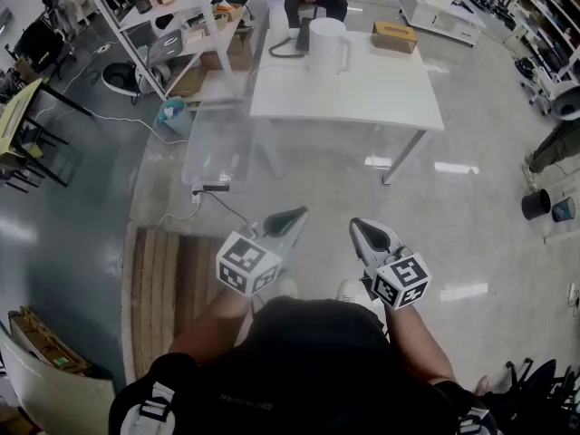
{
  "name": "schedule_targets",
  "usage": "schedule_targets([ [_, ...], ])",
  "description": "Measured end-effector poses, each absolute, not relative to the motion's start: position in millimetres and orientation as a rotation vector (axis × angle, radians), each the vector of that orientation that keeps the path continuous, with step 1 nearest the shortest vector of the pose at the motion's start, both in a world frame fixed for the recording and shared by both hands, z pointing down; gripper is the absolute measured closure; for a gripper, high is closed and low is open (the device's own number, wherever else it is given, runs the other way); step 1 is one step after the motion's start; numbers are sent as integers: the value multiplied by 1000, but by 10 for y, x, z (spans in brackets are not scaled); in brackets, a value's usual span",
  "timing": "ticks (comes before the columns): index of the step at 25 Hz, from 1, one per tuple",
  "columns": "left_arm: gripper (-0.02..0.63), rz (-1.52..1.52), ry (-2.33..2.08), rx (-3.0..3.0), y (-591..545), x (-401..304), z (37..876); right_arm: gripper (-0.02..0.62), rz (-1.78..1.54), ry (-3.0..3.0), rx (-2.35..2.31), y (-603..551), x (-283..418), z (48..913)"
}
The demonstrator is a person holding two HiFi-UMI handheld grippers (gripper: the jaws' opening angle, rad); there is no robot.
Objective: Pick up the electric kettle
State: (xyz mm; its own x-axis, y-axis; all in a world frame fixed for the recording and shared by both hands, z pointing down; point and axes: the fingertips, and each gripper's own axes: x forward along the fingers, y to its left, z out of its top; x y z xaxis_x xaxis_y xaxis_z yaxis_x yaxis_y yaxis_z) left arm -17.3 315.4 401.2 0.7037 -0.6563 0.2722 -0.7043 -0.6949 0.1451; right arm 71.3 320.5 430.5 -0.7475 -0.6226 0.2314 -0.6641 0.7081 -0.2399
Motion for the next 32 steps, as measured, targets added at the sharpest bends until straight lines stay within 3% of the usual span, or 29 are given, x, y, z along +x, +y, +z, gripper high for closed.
schedule_targets([
  [32,603,271,-994,2679,3285,-1023,4148,591,446,-2715,1142,3431,-157,4359],
])
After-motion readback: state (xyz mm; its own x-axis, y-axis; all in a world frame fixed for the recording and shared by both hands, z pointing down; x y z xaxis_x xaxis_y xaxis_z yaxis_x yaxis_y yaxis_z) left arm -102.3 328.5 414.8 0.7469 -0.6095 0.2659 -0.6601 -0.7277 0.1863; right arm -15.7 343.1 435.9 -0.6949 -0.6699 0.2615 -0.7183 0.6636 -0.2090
